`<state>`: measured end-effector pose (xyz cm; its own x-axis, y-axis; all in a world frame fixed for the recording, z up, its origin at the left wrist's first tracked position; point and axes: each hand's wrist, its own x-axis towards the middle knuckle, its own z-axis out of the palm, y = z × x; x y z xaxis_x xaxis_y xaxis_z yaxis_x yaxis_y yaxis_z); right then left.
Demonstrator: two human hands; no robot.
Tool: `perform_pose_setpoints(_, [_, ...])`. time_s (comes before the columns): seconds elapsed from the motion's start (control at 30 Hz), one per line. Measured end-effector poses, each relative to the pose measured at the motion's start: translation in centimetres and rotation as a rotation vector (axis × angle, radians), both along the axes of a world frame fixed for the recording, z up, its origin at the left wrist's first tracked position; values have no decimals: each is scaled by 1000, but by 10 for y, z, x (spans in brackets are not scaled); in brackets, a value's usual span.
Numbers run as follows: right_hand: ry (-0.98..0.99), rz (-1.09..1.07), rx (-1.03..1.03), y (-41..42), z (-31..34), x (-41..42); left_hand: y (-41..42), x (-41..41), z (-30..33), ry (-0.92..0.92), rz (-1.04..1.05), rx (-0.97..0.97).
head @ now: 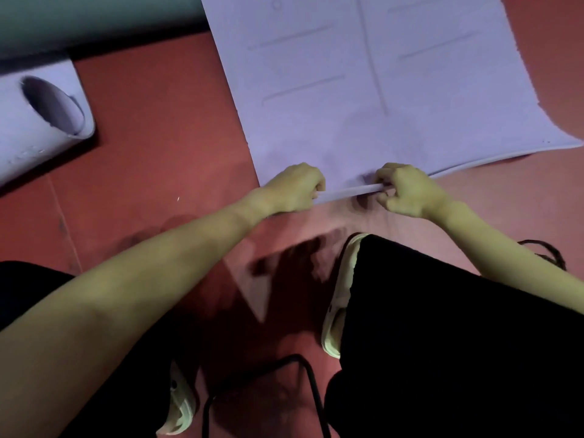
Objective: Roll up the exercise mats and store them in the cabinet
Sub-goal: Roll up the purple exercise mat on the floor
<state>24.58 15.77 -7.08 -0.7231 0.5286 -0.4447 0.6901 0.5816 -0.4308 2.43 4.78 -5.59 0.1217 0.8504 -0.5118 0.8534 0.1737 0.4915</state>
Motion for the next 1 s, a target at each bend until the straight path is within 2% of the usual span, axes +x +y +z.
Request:
perform_pose_setpoints(0.2, [93,41,-84,-25,5,1,-21,-15,19,103,-5,-101])
perform_pose_setpoints(0.4, [169,-32,-23,-17,1,37,-50,-44,10,227,78,-225])
perform_pose_setpoints(0.5, [220,-71,15,-9,-9,58,-53,-44,0,274,143,-216])
perform_pose_setpoints(0.6, [257,-81,44,-8,-28,72,-59,-32,-15,407,171,-107])
perform_pose_setpoints(0.7, [275,-128,136,-12,-44,75,-71,-16,-27,531,283,119])
perform_pose_setpoints(0.8, [373,-202,278,-17,-54,69,-85,0,-35,497,393,347])
perform_pose_setpoints(0.87, [436,-229,392,-19,-60,64,-91,7,-40,461,369,446])
perform_pose_setpoints(1.0, [468,-277,596,-22,-72,56,-102,10,-54,395,402,476])
